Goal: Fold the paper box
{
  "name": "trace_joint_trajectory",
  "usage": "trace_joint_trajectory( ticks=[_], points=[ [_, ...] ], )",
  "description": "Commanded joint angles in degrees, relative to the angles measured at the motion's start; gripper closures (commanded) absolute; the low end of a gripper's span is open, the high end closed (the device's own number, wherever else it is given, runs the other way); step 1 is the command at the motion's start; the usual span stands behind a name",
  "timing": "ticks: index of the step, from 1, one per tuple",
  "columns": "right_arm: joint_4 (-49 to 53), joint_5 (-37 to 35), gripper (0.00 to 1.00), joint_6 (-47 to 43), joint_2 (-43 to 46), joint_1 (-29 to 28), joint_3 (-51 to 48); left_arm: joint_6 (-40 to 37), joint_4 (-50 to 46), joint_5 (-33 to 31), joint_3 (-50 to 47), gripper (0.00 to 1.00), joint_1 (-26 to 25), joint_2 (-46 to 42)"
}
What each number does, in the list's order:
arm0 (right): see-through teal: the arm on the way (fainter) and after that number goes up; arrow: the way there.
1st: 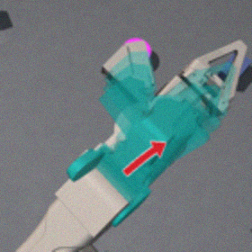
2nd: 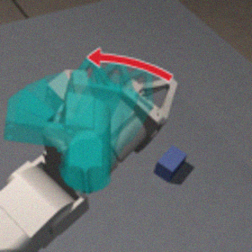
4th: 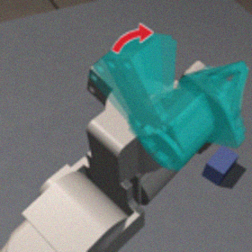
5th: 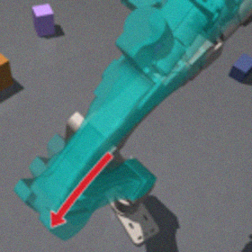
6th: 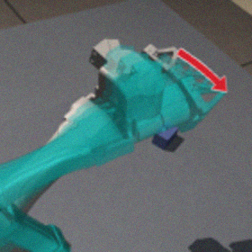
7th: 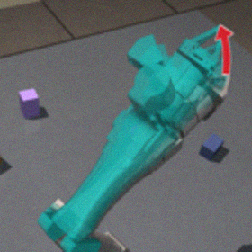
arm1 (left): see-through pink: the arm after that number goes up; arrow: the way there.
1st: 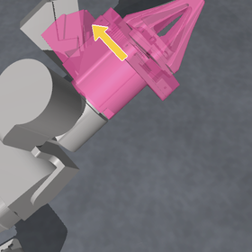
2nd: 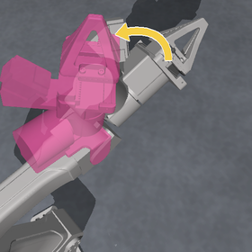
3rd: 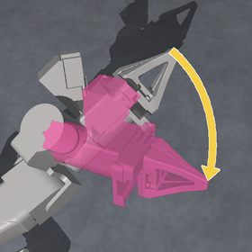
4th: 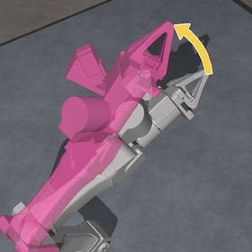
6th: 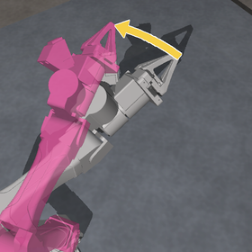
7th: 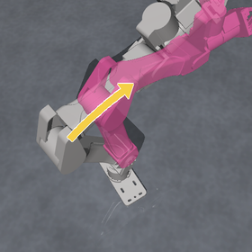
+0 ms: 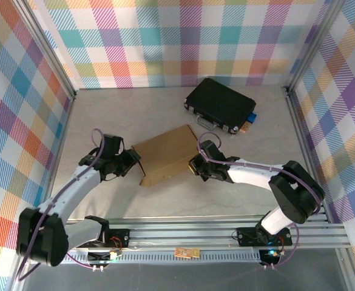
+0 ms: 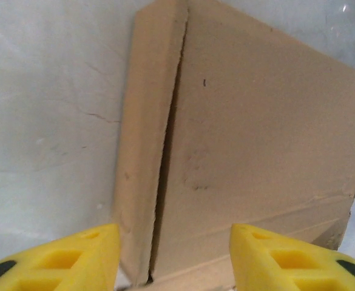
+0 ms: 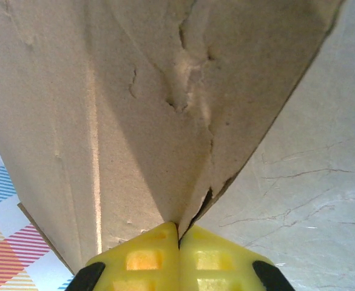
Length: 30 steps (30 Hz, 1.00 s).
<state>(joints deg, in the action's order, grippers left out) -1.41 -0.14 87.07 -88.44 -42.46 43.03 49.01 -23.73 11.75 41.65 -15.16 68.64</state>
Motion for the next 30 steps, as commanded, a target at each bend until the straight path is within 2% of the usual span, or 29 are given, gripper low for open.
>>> trace_joint_trajectory(
  ticks=[1, 5, 7, 9, 11, 14, 17, 19, 21, 23, 26, 30],
  points=[
    [5.88, 0.91, 1.00, -2.06, -0.50, 0.32, 1.48, -2.78, 7.29, 4.31, -0.45, 0.54, 0.72, 5.03],
    [9.80, 0.98, 0.99, -3.97, 0.38, 0.45, 3.52, -5.13, 9.74, 2.06, 0.00, 0.54, 1.18, 7.58],
    [12.87, 0.51, 0.87, -5.89, 1.56, 0.52, 4.84, -6.55, 10.11, 2.56, 0.42, 0.54, 1.35, 9.20],
    [16.97, 0.32, 0.68, -8.99, 3.22, 0.82, 6.53, -8.14, 8.31, 2.79, 1.73, 0.54, 1.45, 11.89],
    [22.02, -0.32, 0.55, -13.27, 5.61, 1.38, 8.80, -8.58, 8.95, 3.28, 1.47, 0.53, 1.45, 13.08],
    [30.37, -2.67, 0.44, -21.72, 10.02, 3.26, 13.05, -9.41, 8.47, 2.81, 1.43, 0.55, 1.45, 13.58],
    [32.31, -0.65, 0.41, -30.10, 13.72, 8.80, 14.88, -10.29, 8.33, 1.98, 1.38, 0.56, 1.45, 12.75],
    [31.26, 3.20, 0.40, -35.45, 14.22, 13.83, 15.71, -10.75, 8.47, 2.13, 1.19, 0.63, 1.45, 12.39],
    [26.65, 10.76, 0.39, -41.38, 12.64, 19.36, 16.08, -11.27, 8.52, 2.69, 1.78, 0.71, 1.45, 13.47],
    [23.90, 18.38, 0.39, -46.64, 8.51, 23.89, 18.23, -12.00, 8.39, 3.15, 2.30, 0.72, 1.53, 14.84],
    [26.32, 27.54, 0.40, -54.67, -1.10, 27.85, 26.36, -12.78, 8.32, 2.74, 2.31, 0.74, 1.53, 15.90],
    [28.12, 32.47, 0.40, -60.06, -11.36, 29.25, 34.95, -14.31, 8.31, 1.90, 1.62, 0.75, 1.53, 15.91]
  ],
)
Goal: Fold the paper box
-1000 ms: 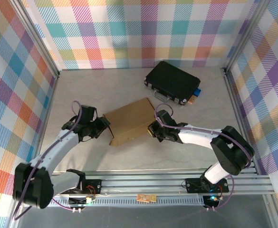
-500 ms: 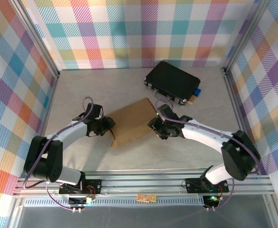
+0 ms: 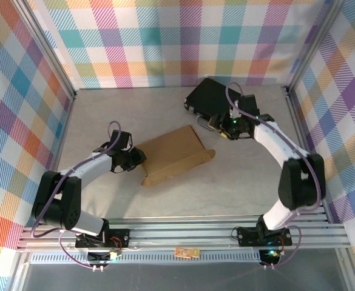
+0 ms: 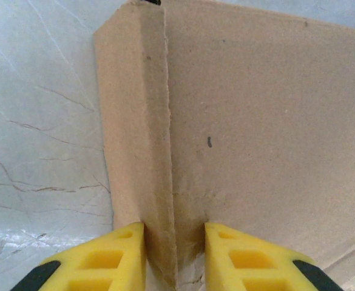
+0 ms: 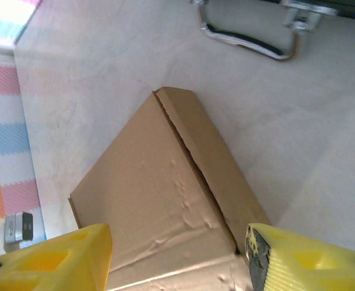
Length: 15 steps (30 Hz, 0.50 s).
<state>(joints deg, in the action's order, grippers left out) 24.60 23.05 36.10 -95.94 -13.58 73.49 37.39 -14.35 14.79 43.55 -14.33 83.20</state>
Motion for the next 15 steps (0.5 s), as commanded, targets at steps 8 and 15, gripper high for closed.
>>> trace_joint_trajectory(
  ticks=[8, 15],
  points=[
    [4.98, 13.67, 0.40, -16.37, -17.04, 1.19, 13.25, -8.54, -7.91, -3.37, 0.75, 0.89, 1.58, 1.80],
    [10.64, 19.29, 0.41, -24.11, -22.00, 1.37, 16.09, -14.18, -9.32, -2.88, -1.24, 1.00, 4.47, -0.60]
  ],
)
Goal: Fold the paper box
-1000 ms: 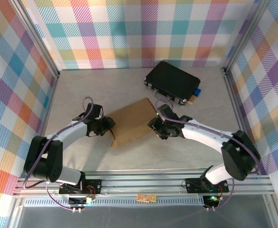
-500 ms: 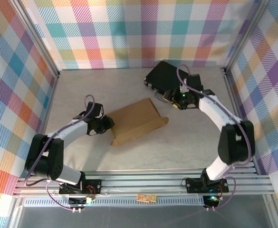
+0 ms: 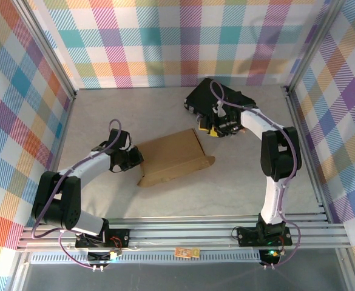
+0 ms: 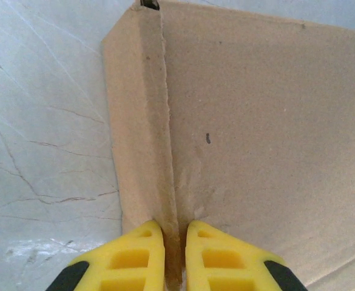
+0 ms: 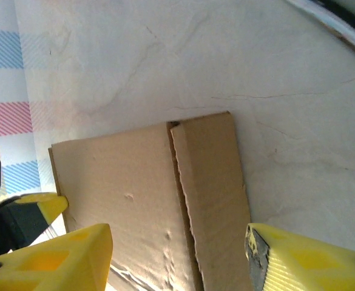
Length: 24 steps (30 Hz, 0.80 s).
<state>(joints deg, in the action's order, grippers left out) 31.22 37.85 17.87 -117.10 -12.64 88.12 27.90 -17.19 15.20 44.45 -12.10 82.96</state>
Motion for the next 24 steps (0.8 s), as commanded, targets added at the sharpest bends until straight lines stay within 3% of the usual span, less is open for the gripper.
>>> trace_joint_trajectory(
  ticks=[1, 8, 11, 13, 24],
  points=[
    [3.65, 4.97, 0.41, -6.00, -0.77, 0.43, 0.82, -5.08, -5.93, -2.52, -2.85, 1.00, 3.02, -0.72],
    [1.93, 14.16, 0.33, -8.24, -0.35, 0.13, -4.84, -7.03, -0.13, 6.78, -6.71, 1.00, 10.06, -0.22],
    [3.98, 15.38, 0.16, -10.70, -0.78, -0.76, -5.86, -7.99, -1.19, 9.70, -5.07, 1.00, 11.45, 3.00],
    [4.52, 14.60, 0.13, -11.10, -1.53, -1.22, -6.38, -8.33, -2.71, 10.42, -4.31, 1.00, 12.14, 4.82],
    [4.41, 19.21, 0.11, -10.71, -9.01, -5.30, -1.76, -8.96, -8.05, 9.77, -3.96, 1.00, 16.20, 8.58]
  ],
)
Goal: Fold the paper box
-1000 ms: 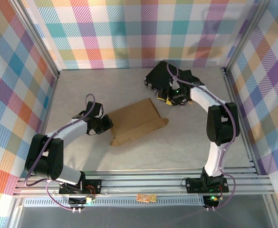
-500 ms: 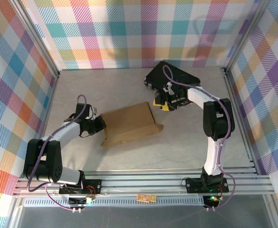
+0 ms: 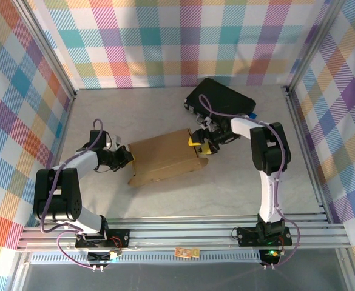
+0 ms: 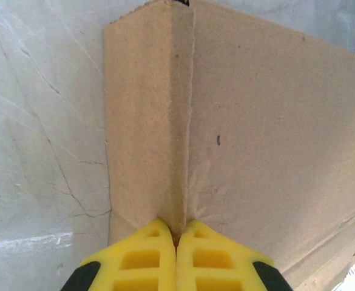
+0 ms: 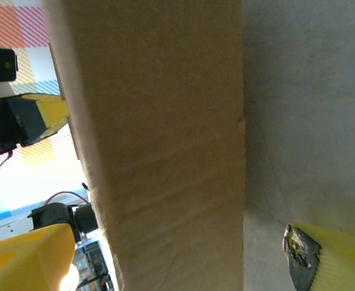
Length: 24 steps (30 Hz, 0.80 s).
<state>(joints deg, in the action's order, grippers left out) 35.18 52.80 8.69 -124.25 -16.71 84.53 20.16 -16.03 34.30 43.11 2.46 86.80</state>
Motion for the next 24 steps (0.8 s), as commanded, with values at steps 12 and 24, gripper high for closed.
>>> trace_joint_trajectory(
  ticks=[12, 24],
  points=[
    [-4.92, 14.24, 0.31, 3.94, -2.57, -4.91, 2.00, -1.08, -8.41, -9.54, -2.68, 1.00, 2.59, 5.24],
    [-11.35, 13.17, 0.55, 17.69, 4.96, -4.06, -1.10, 11.44, -1.76, -9.39, 0.95, 0.53, 2.81, -12.73]
  ],
)
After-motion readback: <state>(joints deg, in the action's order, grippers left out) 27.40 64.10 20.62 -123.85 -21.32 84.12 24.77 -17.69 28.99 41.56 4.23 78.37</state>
